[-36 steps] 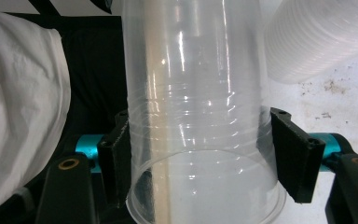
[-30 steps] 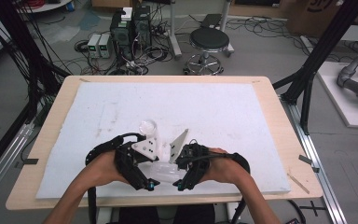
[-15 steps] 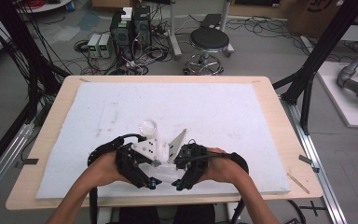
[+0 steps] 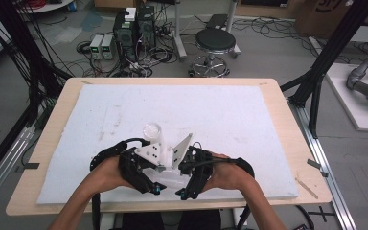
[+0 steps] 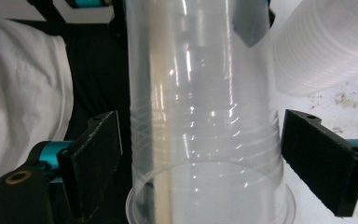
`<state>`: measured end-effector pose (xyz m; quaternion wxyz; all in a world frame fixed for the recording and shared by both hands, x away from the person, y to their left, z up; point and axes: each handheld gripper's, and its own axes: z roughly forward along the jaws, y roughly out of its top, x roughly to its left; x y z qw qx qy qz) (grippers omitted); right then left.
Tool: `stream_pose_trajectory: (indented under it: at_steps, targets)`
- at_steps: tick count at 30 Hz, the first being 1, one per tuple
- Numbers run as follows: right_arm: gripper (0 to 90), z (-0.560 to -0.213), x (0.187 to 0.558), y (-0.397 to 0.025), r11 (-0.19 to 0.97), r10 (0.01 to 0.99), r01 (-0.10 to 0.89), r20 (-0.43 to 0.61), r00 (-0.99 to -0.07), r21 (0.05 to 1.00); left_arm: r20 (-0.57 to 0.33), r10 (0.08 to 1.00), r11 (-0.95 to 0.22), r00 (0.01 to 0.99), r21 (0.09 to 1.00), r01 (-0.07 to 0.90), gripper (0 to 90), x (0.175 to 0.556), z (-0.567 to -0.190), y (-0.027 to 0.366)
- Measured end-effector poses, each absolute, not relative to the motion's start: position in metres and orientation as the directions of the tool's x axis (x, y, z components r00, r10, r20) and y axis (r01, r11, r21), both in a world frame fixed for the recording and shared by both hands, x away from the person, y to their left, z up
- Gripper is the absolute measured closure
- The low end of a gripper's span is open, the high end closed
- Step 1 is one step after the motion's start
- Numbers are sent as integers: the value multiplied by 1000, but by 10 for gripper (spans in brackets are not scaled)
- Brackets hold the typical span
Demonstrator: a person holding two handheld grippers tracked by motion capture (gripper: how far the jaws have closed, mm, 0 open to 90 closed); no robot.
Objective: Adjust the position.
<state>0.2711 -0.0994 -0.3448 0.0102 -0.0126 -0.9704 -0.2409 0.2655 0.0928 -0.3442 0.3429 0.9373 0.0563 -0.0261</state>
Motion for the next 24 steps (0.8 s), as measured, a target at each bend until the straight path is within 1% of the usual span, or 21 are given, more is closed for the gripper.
stream_pose_trajectory:
  at_steps: [2,5,9,10,11,12,14,24]
  targets:
    - [124,-344,271,-100,883,20,27,20,-1000,469,-89,88,-757,992,642,124,415,265,-344,93]
    - [124,-343,272,-103,864,16,22,17,-1000,502,-89,92,-744,992,656,128,415,265,-345,96]
    - [125,-339,273,-110,825,14,14,4,-1000,565,-101,102,-687,990,713,143,415,266,-348,104]
    - [125,-339,273,-110,825,14,14,4,-1000,565,-101,102,-687,990,713,143,415,266,-348,104]
    - [124,-337,272,-113,812,24,24,8,-1000,583,-99,101,-674,990,725,141,415,267,-350,107]
    - [125,-335,273,-118,777,27,24,4,-1000,629,-98,104,-670,990,729,143,415,267,-352,108]
    - [124,-332,273,-122,755,30,22,-1,-1000,656,-98,106,-653,990,744,144,415,267,-357,112]
    - [125,-327,274,-140,663,47,26,-7,-999,748,-115,106,-578,988,801,155,415,267,-371,123]
